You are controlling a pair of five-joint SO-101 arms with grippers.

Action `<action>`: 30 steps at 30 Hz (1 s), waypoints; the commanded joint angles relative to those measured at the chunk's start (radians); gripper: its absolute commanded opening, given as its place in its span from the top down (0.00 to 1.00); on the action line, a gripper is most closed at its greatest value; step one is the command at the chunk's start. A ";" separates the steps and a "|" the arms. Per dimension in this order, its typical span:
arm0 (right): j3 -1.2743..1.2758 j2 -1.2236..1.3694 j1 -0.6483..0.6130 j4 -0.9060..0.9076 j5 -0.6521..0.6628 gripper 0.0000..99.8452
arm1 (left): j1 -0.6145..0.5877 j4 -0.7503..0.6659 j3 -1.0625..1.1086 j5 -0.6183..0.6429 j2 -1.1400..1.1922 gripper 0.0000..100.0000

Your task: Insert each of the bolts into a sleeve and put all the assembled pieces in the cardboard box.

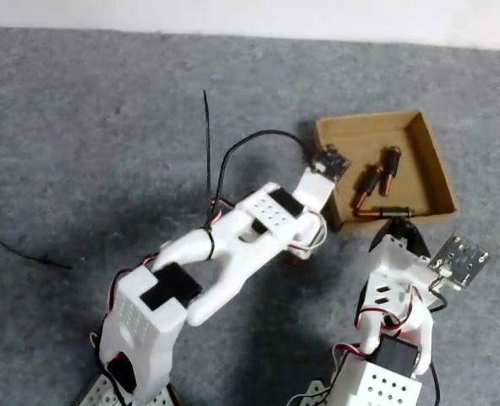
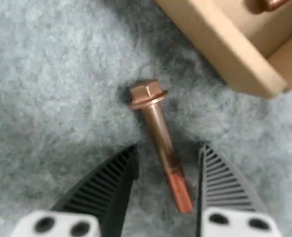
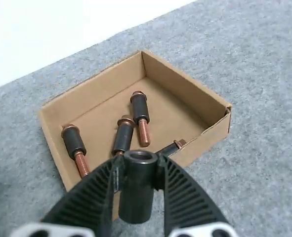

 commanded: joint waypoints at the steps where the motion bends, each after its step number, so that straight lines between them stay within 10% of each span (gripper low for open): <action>1: 0.010 -0.013 0.004 -0.033 0.006 1.00 | -0.016 0.032 -0.077 0.014 0.036 0.81; 30: 0.019 -0.013 0.004 -0.033 0.006 1.00 | -0.105 0.107 -0.010 0.005 -0.191 1.00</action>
